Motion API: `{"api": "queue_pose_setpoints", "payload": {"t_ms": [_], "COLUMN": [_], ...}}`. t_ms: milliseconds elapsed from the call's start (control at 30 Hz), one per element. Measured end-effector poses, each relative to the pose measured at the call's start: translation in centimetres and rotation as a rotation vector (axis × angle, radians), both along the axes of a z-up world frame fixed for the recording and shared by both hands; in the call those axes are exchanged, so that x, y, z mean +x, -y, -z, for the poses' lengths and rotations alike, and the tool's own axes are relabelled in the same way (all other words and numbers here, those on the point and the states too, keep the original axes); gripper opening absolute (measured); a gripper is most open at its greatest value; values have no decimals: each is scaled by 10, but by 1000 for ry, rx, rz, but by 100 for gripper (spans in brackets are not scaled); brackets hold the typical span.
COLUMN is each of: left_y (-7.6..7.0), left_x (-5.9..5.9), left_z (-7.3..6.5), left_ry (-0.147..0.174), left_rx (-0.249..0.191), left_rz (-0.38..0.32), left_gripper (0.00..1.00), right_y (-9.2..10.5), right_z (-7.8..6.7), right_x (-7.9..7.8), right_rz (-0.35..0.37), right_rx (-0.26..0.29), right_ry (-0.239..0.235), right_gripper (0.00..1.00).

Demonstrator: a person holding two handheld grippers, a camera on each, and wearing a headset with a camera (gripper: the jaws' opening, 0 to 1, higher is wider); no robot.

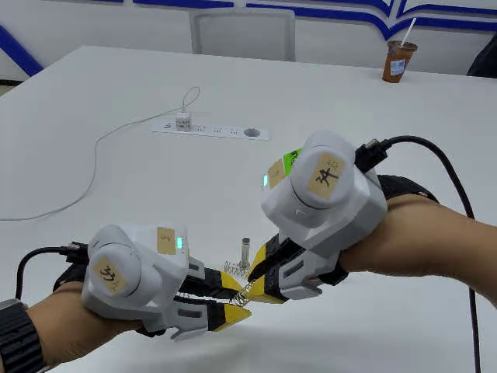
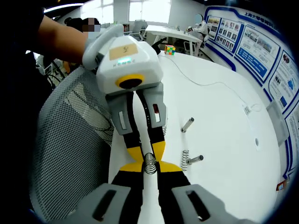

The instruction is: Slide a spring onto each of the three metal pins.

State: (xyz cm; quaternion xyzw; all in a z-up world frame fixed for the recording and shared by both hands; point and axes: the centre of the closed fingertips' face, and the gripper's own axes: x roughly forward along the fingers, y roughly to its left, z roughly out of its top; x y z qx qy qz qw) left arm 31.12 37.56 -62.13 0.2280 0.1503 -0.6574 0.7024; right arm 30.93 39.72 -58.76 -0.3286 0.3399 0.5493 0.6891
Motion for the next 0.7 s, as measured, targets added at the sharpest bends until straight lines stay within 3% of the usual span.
{"api": "queue_pose_setpoints", "payload": {"t_ms": [300, 700], "left_y": [-2, 4], "left_x": [5, 0], "left_z": [-2, -9], "left_ry": [-4, 1], "left_rx": [-18, -47], "left_rz": [-19, -6], "left_gripper": [10, 10], "right_y": [2, 1], "right_z": [3, 7], "right_x": [2, 2], "right_rz": [10, 22], "right_rx": [7, 24], "right_ry": [-9, -18], "right_gripper": [15, 13]}}
